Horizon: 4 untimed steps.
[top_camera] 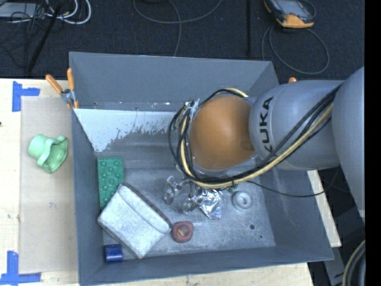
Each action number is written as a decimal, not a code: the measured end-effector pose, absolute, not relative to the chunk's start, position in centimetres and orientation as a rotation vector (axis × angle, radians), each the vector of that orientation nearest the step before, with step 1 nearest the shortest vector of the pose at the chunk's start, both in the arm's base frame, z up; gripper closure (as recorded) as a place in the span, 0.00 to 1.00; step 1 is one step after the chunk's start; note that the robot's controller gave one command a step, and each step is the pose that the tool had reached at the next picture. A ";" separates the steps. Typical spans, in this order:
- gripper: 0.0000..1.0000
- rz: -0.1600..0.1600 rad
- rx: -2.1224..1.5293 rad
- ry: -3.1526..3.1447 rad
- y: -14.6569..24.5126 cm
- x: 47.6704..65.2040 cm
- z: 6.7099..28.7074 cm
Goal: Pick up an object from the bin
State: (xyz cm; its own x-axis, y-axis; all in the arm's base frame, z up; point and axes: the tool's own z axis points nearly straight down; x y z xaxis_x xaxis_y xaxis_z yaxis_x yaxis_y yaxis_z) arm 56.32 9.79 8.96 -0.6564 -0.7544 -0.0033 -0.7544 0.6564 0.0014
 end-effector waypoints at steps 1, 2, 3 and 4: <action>0.00 0.003 -1.295 2.862 9.6 56.3 8.9; 0.00 -0.001 -1.193 2.896 4.4 48.9 7.8; 0.00 -0.008 -0.897 2.982 8.3 48.3 8.3; 1.00 0.000 -0.901 3.004 8.4 47.6 8.0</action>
Offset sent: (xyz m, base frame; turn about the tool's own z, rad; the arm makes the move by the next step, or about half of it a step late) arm 0.0000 0.0000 0.0000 0.0000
